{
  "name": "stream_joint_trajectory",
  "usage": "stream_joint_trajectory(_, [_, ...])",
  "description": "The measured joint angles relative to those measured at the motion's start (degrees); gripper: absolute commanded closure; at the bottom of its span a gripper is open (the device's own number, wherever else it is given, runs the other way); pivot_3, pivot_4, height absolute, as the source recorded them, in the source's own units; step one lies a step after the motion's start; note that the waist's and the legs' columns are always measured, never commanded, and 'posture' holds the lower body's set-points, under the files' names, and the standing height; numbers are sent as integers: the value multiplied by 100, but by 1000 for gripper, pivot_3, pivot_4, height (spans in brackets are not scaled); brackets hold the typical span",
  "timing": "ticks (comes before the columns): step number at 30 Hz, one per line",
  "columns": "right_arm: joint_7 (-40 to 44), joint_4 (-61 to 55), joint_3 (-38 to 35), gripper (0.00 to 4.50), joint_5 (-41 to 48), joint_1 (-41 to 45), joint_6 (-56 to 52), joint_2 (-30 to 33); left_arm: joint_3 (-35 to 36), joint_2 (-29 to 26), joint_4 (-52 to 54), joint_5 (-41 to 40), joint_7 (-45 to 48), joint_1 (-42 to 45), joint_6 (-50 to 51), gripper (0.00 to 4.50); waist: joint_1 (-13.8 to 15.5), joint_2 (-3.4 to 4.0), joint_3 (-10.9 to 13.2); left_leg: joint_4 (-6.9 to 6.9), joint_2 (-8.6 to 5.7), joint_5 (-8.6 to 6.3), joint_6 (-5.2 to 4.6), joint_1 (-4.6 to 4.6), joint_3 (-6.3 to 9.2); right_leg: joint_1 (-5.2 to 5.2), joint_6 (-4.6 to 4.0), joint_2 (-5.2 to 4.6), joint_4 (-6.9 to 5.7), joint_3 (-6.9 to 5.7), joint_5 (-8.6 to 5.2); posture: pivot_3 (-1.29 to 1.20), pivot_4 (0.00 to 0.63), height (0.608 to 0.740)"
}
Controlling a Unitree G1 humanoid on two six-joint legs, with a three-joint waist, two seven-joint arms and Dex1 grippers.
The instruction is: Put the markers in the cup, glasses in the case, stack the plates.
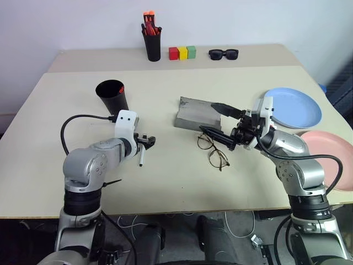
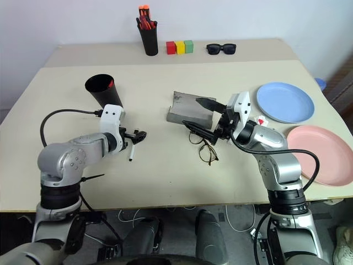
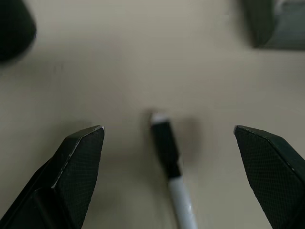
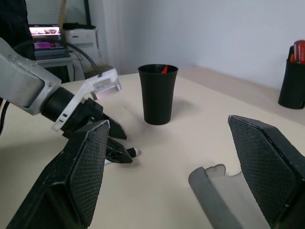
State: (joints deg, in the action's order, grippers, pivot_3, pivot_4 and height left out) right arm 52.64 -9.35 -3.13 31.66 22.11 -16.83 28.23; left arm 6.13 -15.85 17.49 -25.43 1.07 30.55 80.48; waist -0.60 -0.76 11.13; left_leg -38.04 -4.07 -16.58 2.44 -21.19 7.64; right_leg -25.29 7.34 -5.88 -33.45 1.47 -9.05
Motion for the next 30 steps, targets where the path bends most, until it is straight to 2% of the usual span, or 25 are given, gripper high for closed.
stream_joint_trajectory(5, [-74, -57, -2, 402, -2, -71, 0, -1, 184, 368, -397, 116, -41, 356, 198, 40, -7, 0, 0, 1, 1, 0, 1, 0, 0, -1, 0, 0, 0, 0, 0, 0, 150, 740])
stream_joint_trajectory(7, [-93, -63, -2, 402, -2, -79, 0, 0, 192, 373, -406, 130, -25, 387, 286, 549, -10, 0, 0, 1, 1, 0, 1, 0, 0, -1, 0, 0, 0, 0, 0, 0, 150, 740])
stream_joint_trajectory(8, [-111, -63, -2, 402, -3, -87, 0, 0, 231, 397, -406, 146, -24, 403, 351, 856, -9, 0, 0, 1, 1, 0, 1, 0, 0, -1, 0, 0, 0, 0, 0, 0, 150, 740])
stream_joint_trajectory(10, [-126, -63, -4, 402, -5, -93, 1, 3, 294, 440, -405, 176, -25, 407, 442, 1780, -10, 1, 0, 1, 1, 0, 1, 1, 0, -1, 0, 0, 0, 0, 0, 0, 150, 740])
stream_joint_trajectory(15, [-154, -69, -5, 402, -7, -123, 7, 8, 445, 486, -381, 252, -2, 410, 624, 4388, -1, 0, 0, 1, 0, 1, 2, 0, 0, 0, 0, 0, 1, 0, 0, 0, 150, 740])
stream_joint_trajectory(22, [-153, -68, -2, 402, -32, -136, 34, 8, 337, 333, -351, 242, 388, 403, 200, 4456, -9, 0, 0, 1, 1, 1, 3, 0, -1, -1, 0, 0, 1, 0, 0, 0, 150, 740])
stream_joint_trajectory(25, [-146, -64, -1, 402, -69, -135, 61, 7, 123, 45, -221, 227, 977, 414, -831, 4456, -6, 1, 0, 1, 1, 1, 4, -4, -2, -4, -1, -1, 3, 0, 0, 0, 150, 740])
stream_joint_trajectory(30, [-116, -48, 0, 402, -110, -107, 94, -1, -27, -105, -412, 472, 1869, 598, -3617, 4456, 5, 1, 0, 1, 1, 2, 6, -7, -3, -4, -2, -1, 11, 0, 1, 0, 150, 740])
